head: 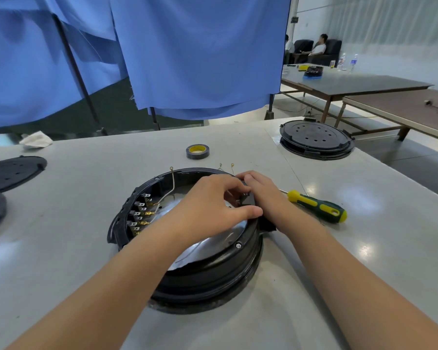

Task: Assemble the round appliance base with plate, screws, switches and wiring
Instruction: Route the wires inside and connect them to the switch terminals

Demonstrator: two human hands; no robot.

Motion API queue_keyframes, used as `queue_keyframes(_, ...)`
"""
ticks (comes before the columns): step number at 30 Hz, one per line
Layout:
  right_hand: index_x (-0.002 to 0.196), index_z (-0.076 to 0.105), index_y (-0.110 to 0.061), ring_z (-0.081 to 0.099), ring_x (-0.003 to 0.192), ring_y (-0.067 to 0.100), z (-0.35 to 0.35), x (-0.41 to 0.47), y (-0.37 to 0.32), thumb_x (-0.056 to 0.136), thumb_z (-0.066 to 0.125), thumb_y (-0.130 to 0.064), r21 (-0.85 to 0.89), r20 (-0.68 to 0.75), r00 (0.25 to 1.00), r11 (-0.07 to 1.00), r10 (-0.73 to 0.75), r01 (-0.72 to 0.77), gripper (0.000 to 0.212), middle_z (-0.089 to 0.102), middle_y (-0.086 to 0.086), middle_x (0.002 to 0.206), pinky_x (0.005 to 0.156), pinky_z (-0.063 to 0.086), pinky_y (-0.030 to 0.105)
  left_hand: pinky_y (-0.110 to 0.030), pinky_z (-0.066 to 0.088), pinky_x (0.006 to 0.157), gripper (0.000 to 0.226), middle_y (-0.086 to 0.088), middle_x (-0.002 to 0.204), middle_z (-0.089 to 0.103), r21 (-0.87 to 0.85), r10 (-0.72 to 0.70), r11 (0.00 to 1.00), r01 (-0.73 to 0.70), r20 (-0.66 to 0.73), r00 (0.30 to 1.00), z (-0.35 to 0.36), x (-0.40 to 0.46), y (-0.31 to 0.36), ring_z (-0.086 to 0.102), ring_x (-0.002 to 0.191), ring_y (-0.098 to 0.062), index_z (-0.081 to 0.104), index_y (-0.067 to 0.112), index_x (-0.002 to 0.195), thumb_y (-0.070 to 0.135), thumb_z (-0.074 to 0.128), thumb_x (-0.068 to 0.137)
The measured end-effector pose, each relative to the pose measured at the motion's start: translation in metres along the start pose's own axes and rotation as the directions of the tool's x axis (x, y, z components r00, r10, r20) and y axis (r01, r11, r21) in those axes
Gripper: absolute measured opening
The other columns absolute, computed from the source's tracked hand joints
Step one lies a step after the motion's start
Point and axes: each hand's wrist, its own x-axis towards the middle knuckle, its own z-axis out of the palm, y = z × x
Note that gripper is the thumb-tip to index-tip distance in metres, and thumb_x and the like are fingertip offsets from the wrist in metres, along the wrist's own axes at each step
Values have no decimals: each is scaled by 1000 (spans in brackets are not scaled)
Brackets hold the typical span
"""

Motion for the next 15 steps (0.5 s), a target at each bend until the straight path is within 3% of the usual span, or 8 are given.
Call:
queue_keyframes(7, 98, 61, -10, 57, 104, 25, 0, 1, -1, 99, 32, -9, 34, -3, 1000, 999, 12, -11, 29, 61, 8, 102, 98, 45, 43, -11, 49, 78, 38, 18, 91, 67, 38, 33, 999, -34, 34, 999, -3, 2, 0, 63, 84, 3, 73, 24, 112, 40, 77, 78)
queue_keyframes(10, 105, 62, -5, 56, 110, 27, 1, 2, -1, 99, 32, -7, 29, -10, 1000, 999, 18, -17, 31, 62, 14, 110, 99, 43, 41, -11, 51, 76, 32, 16, 89, 71, -104, -58, 993, 56, -10, 998, 1, 1, -2, 66, 81, 4, 74, 27, 108, 34, 80, 77)
queue_keyframes(13, 106, 64, -2, 56, 101, 21, 1, 3, -1, 98, 33, -6, 24, -23, 1000, 1000, 13, -13, 31, 62, 10, 105, 89, 44, 29, -18, 59, 67, 21, -2, 87, 76, -482, -319, 820, 310, 66, 946, 4, 2, 0, 72, 71, -7, 72, 12, 96, 21, 80, 79)
queue_keyframes(15, 105, 64, -3, 55, 97, 17, 1, 2, -2, 98, 34, -6, 34, -15, 1000, 999, 22, -22, 31, 61, 6, 101, 83, 43, 26, -25, 60, 66, 29, -13, 86, 73, -547, -453, 661, 514, 255, 854, 1, 5, 2, 70, 66, -16, 68, 0, 100, 24, 73, 85)
